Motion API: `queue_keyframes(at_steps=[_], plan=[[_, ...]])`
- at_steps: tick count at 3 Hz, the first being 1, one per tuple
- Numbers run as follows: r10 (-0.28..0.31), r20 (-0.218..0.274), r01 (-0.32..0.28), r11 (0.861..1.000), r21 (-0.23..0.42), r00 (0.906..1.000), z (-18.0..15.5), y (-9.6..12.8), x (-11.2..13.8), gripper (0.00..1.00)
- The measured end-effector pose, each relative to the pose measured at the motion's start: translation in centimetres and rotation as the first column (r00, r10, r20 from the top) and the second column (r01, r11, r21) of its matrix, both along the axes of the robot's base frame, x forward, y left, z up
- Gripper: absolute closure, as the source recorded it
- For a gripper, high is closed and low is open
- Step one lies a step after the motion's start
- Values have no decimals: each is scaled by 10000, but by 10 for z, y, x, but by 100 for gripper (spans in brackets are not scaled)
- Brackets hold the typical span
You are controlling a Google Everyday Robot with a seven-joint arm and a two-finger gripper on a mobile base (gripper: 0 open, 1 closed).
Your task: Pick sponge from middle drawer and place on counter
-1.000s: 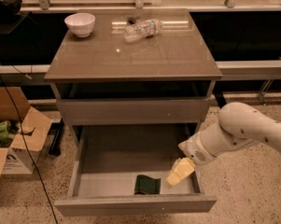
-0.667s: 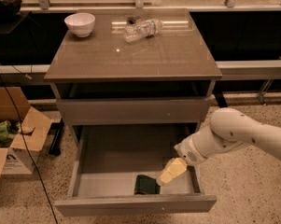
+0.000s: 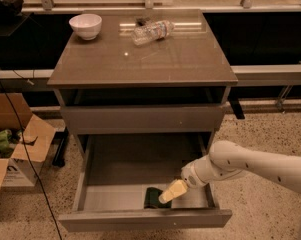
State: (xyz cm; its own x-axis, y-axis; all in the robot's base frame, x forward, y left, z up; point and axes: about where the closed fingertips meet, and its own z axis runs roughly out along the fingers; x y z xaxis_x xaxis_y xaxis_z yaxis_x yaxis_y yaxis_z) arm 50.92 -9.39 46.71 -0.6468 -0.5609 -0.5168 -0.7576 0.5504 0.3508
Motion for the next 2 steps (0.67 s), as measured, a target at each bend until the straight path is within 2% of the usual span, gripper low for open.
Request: queue_keyframes(at_steps=[1,2], plan=[[-1,1,1,10000,0,10000,0,0,0,0],[-405,345,407,9992,-61,9986,-7,6,4,0]])
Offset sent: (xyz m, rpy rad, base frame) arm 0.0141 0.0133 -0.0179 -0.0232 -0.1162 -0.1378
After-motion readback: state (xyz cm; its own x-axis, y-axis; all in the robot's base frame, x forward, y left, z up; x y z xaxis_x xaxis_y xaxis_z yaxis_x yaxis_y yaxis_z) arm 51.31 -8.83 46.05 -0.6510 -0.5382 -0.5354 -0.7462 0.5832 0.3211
